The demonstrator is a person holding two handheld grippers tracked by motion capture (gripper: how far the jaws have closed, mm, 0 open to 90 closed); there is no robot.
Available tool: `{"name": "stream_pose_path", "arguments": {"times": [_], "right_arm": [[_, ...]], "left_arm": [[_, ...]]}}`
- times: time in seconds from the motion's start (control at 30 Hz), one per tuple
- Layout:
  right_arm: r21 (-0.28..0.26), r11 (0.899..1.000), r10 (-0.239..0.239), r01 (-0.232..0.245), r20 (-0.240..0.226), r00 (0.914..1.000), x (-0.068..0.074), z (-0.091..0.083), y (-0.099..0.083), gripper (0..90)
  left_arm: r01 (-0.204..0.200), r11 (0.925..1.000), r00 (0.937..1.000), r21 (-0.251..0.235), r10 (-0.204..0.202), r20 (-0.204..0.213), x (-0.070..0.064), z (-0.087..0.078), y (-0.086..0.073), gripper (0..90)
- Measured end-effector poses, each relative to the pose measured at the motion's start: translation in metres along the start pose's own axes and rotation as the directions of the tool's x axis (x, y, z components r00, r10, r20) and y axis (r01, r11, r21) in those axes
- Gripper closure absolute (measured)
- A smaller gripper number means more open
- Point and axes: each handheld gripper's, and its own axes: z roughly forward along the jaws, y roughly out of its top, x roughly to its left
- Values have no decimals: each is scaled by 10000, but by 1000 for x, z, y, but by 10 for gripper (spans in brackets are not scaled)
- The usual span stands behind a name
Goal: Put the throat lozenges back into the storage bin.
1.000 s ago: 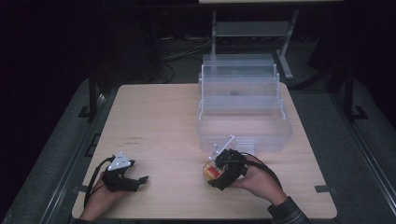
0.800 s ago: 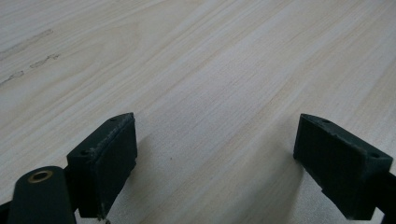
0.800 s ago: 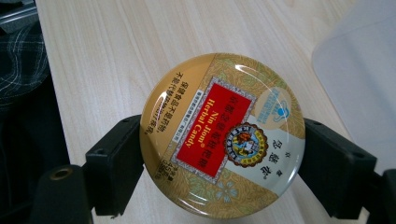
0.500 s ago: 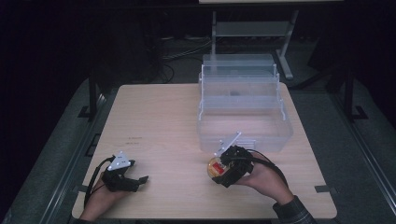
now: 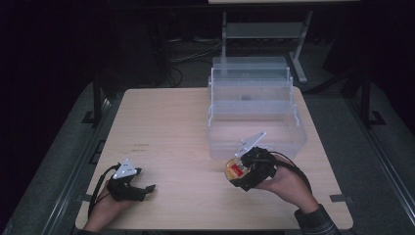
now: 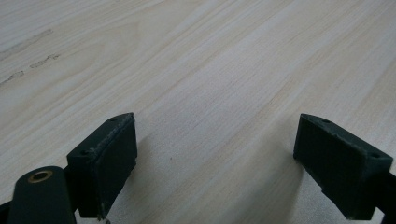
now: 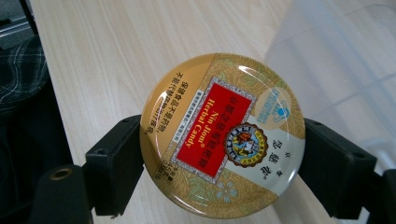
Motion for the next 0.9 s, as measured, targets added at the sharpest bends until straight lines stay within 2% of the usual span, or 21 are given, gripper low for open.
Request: {"name": "stream_pose_path", "arguments": {"times": [0.4,0.9], "right_arm": [[-171,9994,310,-304,359,9989,-11,-19,-5,196],[-256,9959,882,-865,732,9934,-37,-34,-9,196]], "left_arm": [[-10,10000,10000,3,10,-2,0,0,0,125],[2,10000,10000,-19,-2,-9,0,0,0,125]]}}
